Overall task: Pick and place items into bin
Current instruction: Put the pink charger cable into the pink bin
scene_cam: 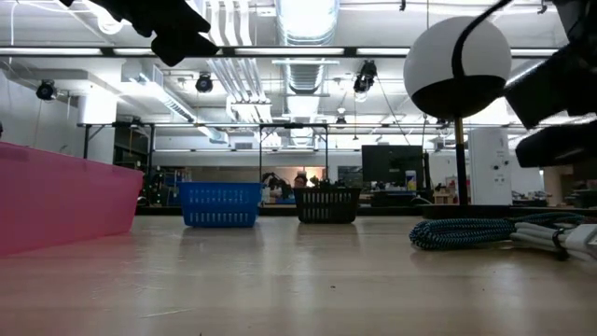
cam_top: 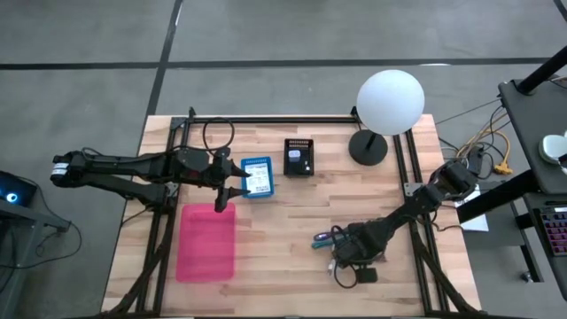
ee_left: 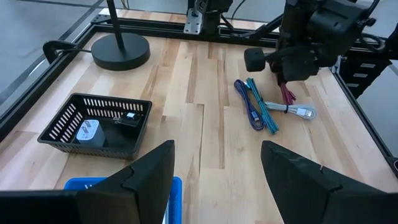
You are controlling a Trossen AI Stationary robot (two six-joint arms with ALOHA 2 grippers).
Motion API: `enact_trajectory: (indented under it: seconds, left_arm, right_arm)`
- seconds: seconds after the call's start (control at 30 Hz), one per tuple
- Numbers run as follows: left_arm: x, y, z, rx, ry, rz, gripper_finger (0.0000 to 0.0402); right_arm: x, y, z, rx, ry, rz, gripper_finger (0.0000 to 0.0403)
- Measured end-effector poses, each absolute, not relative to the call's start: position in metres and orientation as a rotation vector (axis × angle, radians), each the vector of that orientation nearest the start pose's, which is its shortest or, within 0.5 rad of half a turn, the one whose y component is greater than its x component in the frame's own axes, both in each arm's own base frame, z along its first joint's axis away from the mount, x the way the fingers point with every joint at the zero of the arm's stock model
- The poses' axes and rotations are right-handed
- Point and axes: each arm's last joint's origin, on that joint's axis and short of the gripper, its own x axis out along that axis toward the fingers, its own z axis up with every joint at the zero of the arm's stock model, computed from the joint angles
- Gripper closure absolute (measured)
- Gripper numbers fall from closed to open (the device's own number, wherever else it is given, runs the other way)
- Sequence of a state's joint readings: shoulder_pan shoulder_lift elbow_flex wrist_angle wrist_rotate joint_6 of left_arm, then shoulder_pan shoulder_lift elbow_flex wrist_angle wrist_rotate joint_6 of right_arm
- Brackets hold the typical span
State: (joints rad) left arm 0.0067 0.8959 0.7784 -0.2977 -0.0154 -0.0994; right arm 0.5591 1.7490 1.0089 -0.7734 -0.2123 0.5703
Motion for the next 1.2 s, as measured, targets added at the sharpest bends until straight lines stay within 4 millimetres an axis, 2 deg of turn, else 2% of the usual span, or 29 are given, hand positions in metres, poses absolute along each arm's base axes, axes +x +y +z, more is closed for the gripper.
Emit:
enact_trajectory:
  seconds: [0.4,0.6,0.73,0.97,1.13,1.2]
  left_arm:
    - [0.194,0.002,0.302,-0.096,0.41,0.042,0.0178]
    - [0.195,0.002,0.303,-0.097,0.393,0.036,0.0178]
    - [0.197,0.001,0.309,-0.099,0.336,0.014,0.0178]
    - [0.2,-0.002,0.321,-0.11,0.209,-0.082,0.0178]
    - [0.201,-0.003,0.324,-0.112,0.178,-0.116,0.0178]
    - [0.201,-0.003,0.324,-0.112,0.178,-0.119,0.0178]
  right_arm:
    - [0.273,0.175,0.186,0.194,1.454,0.185,0.0389]
    - [0.3,0.173,0.209,0.129,1.15,0.027,0.0389]
    - [0.326,0.161,0.218,0.196,0.908,-0.054,0.039]
    - [0.36,0.124,0.227,0.304,0.509,-0.177,0.039]
    - [0.374,0.102,0.24,0.307,0.207,-0.174,0.039]
    - [0.375,0.093,0.242,0.307,0.141,-0.184,0.039]
